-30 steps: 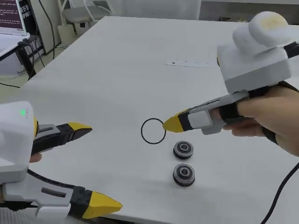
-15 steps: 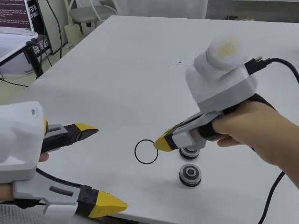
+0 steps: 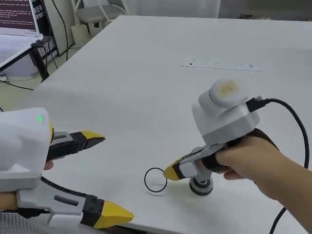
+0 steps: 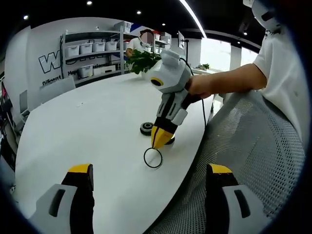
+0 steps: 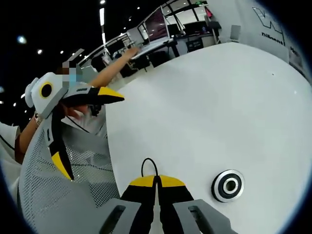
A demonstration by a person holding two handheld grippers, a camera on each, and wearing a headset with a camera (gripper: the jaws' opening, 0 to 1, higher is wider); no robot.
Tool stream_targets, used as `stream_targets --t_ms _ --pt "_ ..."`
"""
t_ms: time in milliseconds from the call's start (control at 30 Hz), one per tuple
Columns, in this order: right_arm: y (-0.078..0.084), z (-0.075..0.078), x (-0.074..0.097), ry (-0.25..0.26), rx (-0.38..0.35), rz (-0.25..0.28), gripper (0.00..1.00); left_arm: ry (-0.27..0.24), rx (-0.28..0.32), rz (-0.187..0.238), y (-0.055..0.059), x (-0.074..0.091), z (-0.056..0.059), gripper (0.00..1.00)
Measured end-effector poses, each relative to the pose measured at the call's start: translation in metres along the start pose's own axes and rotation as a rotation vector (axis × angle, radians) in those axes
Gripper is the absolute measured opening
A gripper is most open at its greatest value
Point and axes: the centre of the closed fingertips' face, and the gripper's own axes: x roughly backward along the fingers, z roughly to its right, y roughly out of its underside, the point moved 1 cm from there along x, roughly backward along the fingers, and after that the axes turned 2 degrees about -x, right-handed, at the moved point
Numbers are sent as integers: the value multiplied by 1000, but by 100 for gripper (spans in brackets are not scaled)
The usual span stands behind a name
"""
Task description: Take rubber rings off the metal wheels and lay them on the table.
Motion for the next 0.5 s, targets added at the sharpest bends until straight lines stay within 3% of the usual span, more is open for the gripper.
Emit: stream_targets --t_ms 200,500 --pt "13 7 -4 30 21 -54 0 2 5 -8 2 0 0 92" --pt "12 13 -1 55 40 -53 0 20 8 -17 3 -1 3 86"
